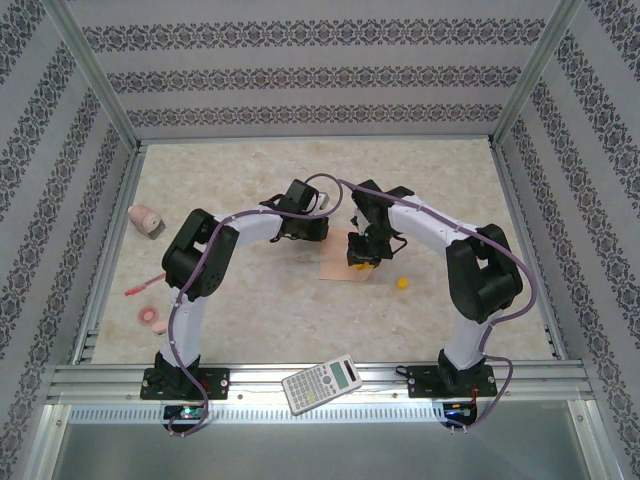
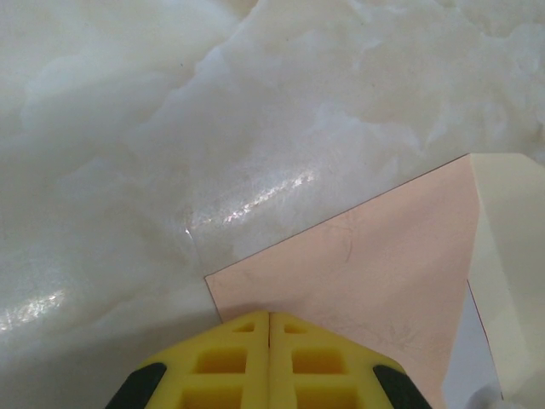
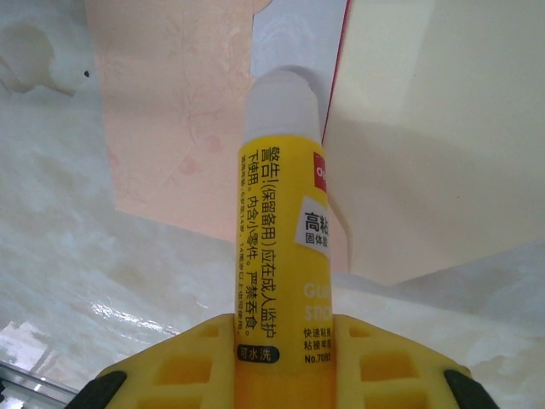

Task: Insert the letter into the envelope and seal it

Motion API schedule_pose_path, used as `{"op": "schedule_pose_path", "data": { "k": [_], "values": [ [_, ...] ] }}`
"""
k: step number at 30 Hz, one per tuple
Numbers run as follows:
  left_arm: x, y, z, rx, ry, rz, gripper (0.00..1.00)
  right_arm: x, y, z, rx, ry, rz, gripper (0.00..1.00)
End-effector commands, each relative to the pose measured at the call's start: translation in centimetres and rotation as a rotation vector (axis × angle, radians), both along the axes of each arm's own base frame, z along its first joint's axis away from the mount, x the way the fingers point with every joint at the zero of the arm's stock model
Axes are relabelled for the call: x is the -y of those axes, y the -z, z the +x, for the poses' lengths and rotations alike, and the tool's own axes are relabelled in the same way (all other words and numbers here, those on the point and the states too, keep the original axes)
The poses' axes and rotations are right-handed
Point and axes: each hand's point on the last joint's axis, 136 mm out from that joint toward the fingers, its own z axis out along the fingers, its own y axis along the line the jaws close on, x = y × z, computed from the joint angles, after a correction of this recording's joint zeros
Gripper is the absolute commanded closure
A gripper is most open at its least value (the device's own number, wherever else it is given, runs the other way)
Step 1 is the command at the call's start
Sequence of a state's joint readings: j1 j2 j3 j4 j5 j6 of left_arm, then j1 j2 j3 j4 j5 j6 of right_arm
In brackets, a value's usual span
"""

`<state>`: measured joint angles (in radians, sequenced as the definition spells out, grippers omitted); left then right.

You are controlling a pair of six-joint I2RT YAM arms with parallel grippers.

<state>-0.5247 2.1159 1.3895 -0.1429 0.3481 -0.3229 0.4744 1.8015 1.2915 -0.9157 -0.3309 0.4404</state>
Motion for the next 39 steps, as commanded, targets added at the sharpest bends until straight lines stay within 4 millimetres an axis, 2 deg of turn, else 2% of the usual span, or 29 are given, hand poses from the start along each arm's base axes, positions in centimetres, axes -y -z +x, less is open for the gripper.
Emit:
{"op": "schedule_pose_path", "data": {
  "k": [1,14,31,35,39],
  "values": [
    [0.3,-0.8,-1.2,-0.021,0.012,-0.011,1.0,-0.4,-0.4,-0.6,-0.029,-0.028,-0.005,0.98],
    [0.4,-0.9,-1.3,-0.024,0.007,-0.024,1.0,-1.8,-0.1,0.8,-0.027,-0.046,0.012,0.98],
    [0.3,-0.6,-1.6,-0.032,0.0,-0.034,1.0,-0.7,1.3,2.6,-0.003,0.003,-0.009,0.98],
    [0.1,-0.3,-1.7,-0.036,-0.003,-0.028,1.0,-0.7,0.8,2.9,0.013,0.01,-0.005,0.98],
    [0.0,0.1,-1.8,-0.042,-0.006,-0.021,1.0,-0.5,-0.7,2.6,0.034,0.013,-0.001,0.98]
  ]
}}
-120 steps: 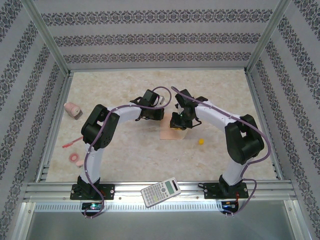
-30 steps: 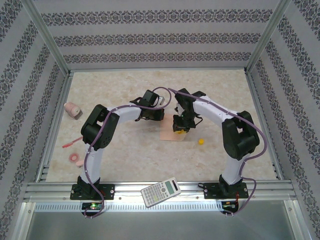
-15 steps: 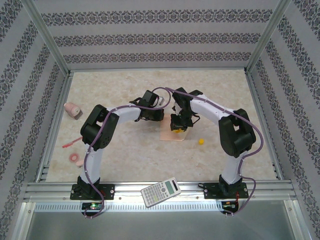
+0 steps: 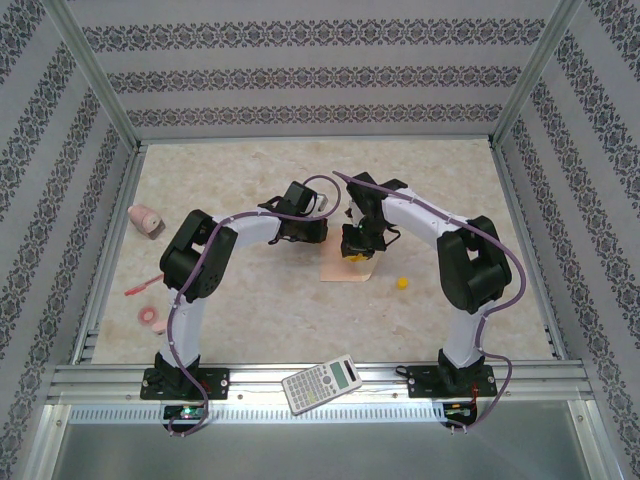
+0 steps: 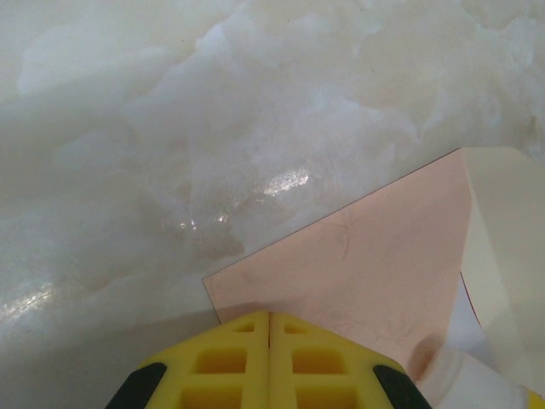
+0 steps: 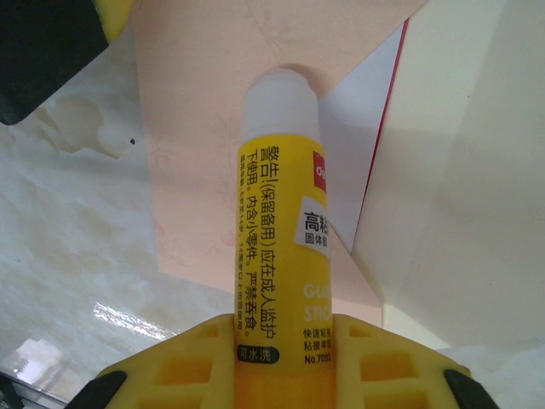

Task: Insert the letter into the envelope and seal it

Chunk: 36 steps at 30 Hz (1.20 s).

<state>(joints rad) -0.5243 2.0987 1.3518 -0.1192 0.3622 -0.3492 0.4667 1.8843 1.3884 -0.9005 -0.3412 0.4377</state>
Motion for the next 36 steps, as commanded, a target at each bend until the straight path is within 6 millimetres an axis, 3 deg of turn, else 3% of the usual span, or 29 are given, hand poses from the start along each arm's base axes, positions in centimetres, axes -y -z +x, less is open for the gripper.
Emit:
{"op": "schedule_pose_path", "data": {
  "k": [1,10,19,36],
  "values": [
    [0.1,-0.1,-1.2,-0.025,0.004,-0.003,1.0,0.9,-1.3,-0.1,0.019,0.012,-0.023,0.98],
    [0.0,-0.6,-0.8,-0.018,-0.025,-0.004,1.0,1.1,-4.5,-2.3,0.04,0.02,0.005,0.98],
    [0.0,-0.8,-0.8,-0.015,-0.026,-0.011,1.0,1.1,-2.7,-3.9,-0.018,0.007,-0.011,0.98],
    [0.3,-1.5,-0.7,-0.007,-0.018,-0.025,1.0,0.2,0.1,-4.2,-0.095,-0.006,-0.001,0.98]
  ]
}}
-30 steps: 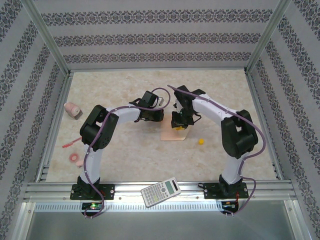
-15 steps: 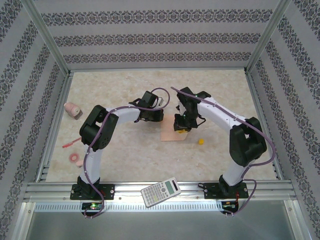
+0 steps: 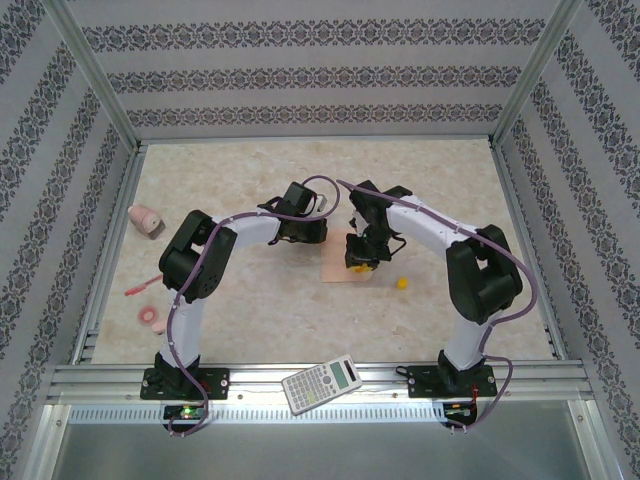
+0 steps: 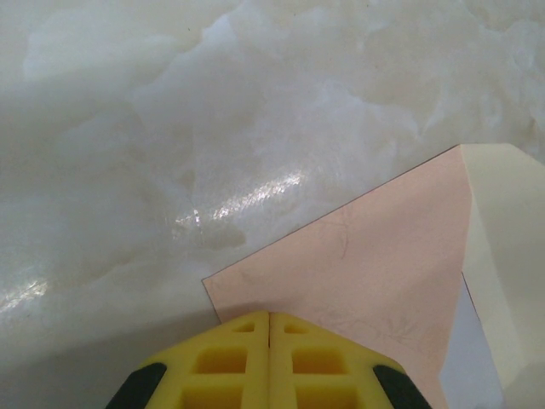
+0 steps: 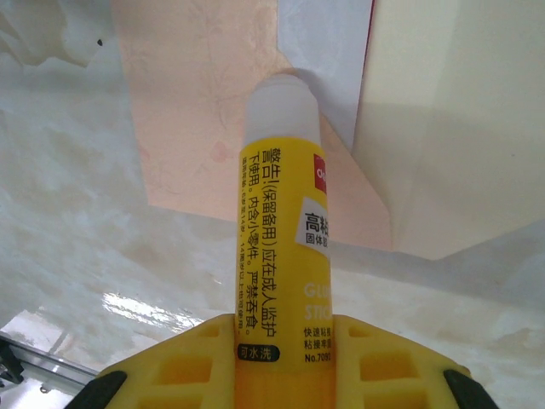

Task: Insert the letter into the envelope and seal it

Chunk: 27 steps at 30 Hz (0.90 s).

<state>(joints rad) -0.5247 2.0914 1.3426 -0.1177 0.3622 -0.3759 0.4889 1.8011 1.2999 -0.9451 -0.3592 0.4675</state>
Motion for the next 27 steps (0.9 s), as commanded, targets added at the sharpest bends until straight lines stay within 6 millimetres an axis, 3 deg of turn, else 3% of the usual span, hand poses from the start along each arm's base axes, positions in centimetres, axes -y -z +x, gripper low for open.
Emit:
{"op": "schedule_pose_path", "data": {
  "k": [1,19,27],
  "values": [
    [0.4,-1.5,-0.5,0.01,0.003,-0.016,1.0,-0.4,0.7,-0.7,-0.036,-0.01,0.008,0.98],
    [0.5,-1.3,-0.8,0.009,0.018,-0.02,1.0,0.5,2.7,1.4,-0.048,0.005,-0.032,0.98],
    [0.4,-1.2,-0.8,0.01,0.02,-0.012,1.0,1.8,2.0,1.4,-0.041,0.019,-0.043,0.98]
  ]
}}
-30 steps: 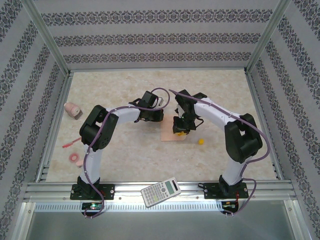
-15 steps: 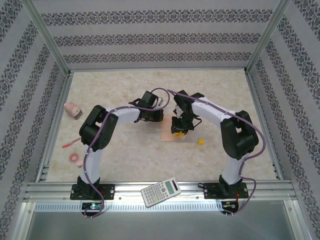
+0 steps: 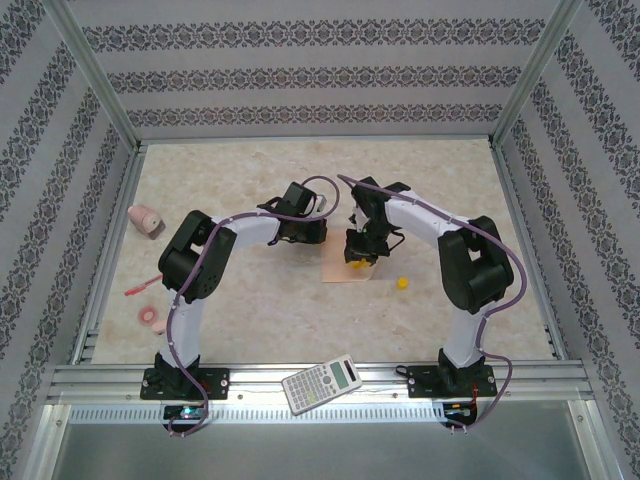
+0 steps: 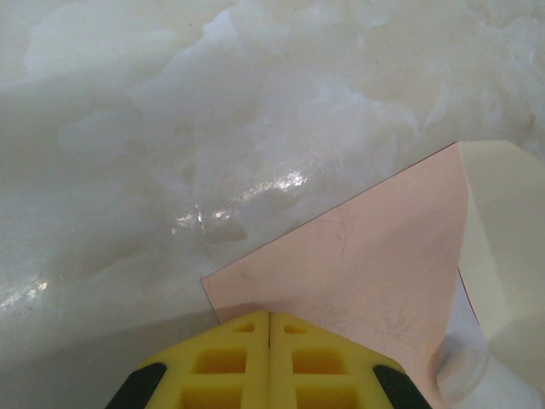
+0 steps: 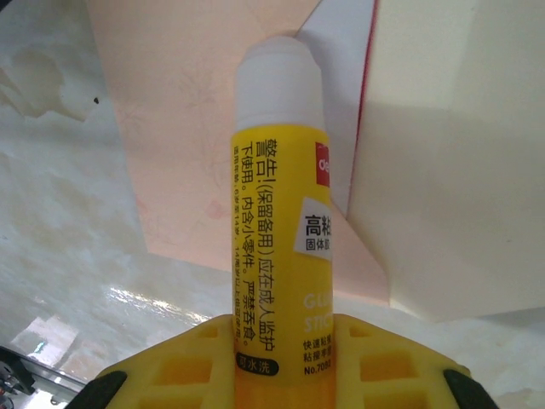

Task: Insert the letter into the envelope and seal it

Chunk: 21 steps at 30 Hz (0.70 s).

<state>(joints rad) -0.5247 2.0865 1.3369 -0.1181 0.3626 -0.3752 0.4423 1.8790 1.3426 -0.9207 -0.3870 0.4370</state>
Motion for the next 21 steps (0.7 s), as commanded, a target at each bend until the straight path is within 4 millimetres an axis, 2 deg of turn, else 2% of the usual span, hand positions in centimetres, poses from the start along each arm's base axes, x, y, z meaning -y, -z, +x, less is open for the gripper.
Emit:
{"op": "schedule_pose_path", "data": {
  "k": [1,14,21],
  "values": [
    [0.4,-1.2,-0.7,0.01,0.018,-0.012,1.0,1.5,0.5,-0.8,-0.029,-0.001,-0.064,0.98],
    [0.3,-1.4,-0.7,0.013,0.016,-0.01,1.0,0.2,-1.1,-3.9,-0.096,-0.052,-0.006,0.98],
    [0.4,-1.5,-0.7,0.014,0.014,-0.019,1.0,-0.1,-0.8,-4.3,-0.127,-0.064,0.004,0.98]
  ]
}}
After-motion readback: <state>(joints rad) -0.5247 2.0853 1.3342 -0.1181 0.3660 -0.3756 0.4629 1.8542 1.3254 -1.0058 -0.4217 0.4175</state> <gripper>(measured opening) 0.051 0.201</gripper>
